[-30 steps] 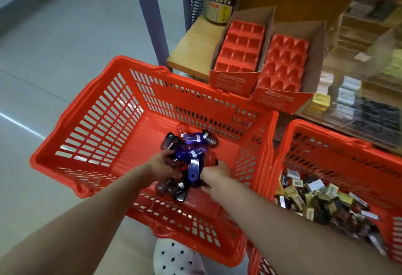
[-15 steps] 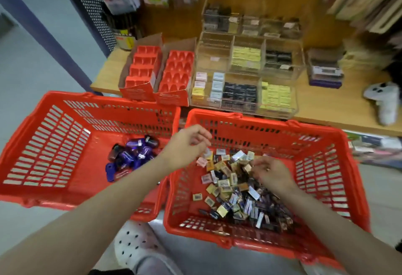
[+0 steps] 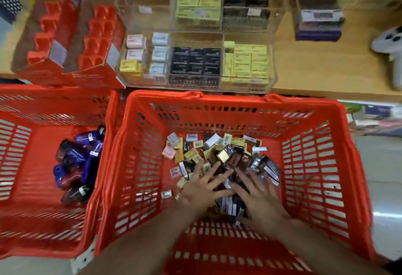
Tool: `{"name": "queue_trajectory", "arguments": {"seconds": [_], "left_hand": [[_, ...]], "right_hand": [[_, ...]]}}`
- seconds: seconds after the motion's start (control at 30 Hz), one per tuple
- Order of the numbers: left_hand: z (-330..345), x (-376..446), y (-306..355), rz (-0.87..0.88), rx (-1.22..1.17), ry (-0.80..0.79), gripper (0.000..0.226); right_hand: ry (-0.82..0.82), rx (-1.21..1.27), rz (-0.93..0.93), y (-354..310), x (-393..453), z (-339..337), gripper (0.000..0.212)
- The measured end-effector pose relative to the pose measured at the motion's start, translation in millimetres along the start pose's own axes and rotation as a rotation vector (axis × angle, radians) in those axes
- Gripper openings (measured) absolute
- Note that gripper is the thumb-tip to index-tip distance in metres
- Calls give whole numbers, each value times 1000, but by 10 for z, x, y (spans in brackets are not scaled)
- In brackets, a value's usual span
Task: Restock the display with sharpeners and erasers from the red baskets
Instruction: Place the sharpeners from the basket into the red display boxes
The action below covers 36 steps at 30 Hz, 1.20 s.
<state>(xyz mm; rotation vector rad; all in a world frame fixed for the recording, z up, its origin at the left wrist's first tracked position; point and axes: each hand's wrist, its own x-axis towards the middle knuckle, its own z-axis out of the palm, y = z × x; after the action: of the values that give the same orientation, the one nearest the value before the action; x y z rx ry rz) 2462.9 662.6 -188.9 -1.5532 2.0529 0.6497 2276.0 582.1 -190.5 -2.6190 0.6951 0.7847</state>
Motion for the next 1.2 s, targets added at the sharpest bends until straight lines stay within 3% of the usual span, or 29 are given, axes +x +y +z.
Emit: {"name": "queue_trajectory", "arguments": {"seconds": [0.1,0.17,0.33,0.47,0.57,0.67,0.73,0.8,0.87,0.97,1.03,1.13,1.2], "left_hand": [[54,-9,-327,38,188,-7,71],[90,-57,-545,-48,194,-30,73],[123,-295,-909,-342,-32,-88,91],[132,-401,-804,-466,-395,20,86],[219,-469,-593,-537,-807,10,91],[300,-415,-284,-639,-921,-96,100],[298,-333,-85,-612,-933,-156,93],[222,-293,63,-455,-909,-181,74],[105,-317,137,-263,-976,-134,52],[-35,-476,91,-203,-1139,-73,20],[-74,-646,-27,-208,-1026,-121,19],[-131,-930,-180,-230,-834,-147,28],[-234,-1131,-256,-251,-714,5,29]], "right_hand": [[-22,-101,-91,-56,164,19,111],[-17,-171,-101,-52,309,-27,114],[-20,-320,-14,168,601,-323,83],[25,68,431,422,459,-450,77],[13,396,498,396,225,-405,73],[-55,705,676,31,98,-181,84],[-157,836,755,-276,111,-119,90],[-235,895,683,-460,143,-183,95],[-254,843,496,-502,98,-256,96],[-195,709,96,-425,-65,-223,64],[-294,561,-155,-309,-161,-182,50],[-498,322,-116,-41,-251,-187,53],[-372,250,31,114,-328,-279,50]]}}
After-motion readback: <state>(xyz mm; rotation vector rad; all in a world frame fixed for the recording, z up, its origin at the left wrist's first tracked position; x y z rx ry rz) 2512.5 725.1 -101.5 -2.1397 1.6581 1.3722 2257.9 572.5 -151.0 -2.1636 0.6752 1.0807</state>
